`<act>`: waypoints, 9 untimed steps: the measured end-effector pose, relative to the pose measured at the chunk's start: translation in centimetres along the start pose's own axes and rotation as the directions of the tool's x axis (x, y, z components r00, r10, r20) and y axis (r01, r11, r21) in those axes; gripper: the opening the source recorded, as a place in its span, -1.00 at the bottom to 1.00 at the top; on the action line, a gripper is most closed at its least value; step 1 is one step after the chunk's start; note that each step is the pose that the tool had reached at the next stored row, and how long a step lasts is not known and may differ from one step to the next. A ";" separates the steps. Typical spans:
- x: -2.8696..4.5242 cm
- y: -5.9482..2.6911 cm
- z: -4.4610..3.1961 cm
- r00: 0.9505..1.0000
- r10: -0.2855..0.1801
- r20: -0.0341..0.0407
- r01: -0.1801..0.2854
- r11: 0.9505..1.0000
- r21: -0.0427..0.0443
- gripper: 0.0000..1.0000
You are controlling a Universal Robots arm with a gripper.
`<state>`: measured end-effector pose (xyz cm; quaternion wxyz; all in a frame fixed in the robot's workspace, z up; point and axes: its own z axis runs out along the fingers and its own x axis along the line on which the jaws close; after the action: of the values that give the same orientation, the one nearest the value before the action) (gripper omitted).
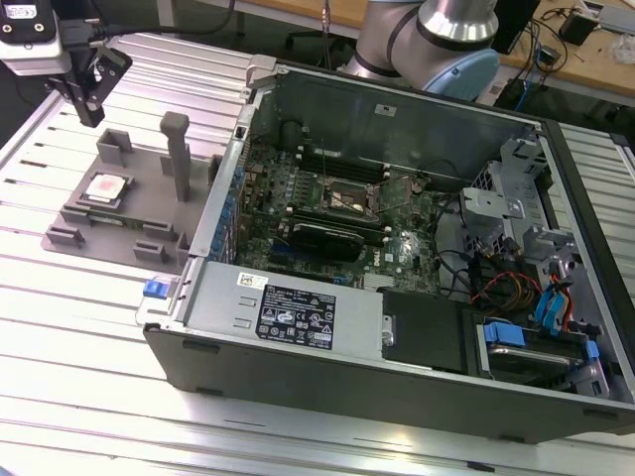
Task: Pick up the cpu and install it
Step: 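Pick up the cpu and move it towards the insertion slot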
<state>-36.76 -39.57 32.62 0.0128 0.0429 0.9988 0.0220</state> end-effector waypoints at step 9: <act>0.06 -0.01 0.05 1.000 0.000 0.000 0.000 1.000 0.000 -0.79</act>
<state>-36.82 -39.57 32.57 0.0128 0.0429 0.9988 0.0221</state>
